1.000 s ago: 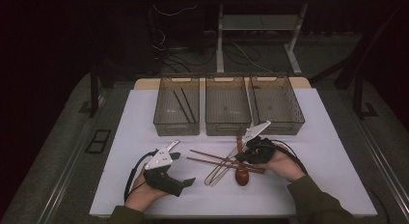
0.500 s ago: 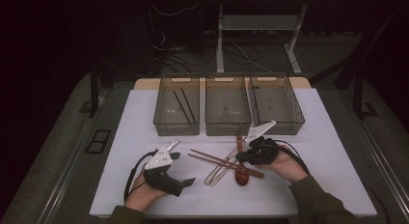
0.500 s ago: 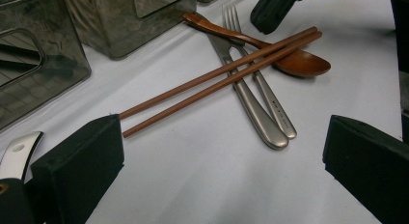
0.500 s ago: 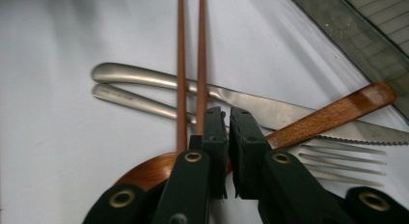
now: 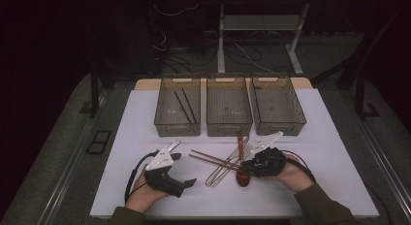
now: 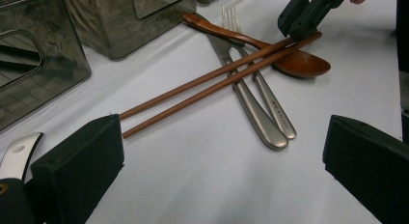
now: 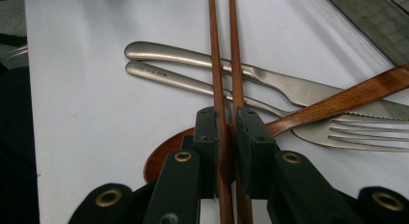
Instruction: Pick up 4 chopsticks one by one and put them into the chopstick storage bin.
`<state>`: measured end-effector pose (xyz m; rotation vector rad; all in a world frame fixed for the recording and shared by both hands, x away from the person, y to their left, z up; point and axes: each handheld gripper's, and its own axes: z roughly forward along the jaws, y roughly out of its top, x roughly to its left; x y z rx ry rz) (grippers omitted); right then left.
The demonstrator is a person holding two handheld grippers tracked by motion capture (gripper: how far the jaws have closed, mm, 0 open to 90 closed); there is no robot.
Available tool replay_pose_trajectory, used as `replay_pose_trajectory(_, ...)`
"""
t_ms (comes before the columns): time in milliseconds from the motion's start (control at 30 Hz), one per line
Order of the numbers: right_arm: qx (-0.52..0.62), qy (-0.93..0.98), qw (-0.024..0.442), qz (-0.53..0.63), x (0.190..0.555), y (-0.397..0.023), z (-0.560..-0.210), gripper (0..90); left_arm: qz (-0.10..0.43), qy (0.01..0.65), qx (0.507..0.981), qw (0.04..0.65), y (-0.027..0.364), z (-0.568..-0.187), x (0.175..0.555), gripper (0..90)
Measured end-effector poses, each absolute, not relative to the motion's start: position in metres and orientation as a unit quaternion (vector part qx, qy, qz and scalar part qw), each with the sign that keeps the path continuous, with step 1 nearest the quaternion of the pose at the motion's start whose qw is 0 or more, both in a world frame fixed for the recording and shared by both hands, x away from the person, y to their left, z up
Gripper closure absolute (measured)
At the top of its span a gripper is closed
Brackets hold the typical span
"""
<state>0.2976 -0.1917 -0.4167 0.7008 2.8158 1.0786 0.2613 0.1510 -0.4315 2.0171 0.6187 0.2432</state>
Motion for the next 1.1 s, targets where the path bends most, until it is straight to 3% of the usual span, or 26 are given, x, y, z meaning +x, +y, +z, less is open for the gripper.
replay_pose_trajectory(1100, 0.185, 0.933, 0.037, 0.307, 0.296, -0.180, -0.430, 82.7, 0.100, 0.253, 0.831, 0.486, 0.151, -0.433, 0.262, 0.1)
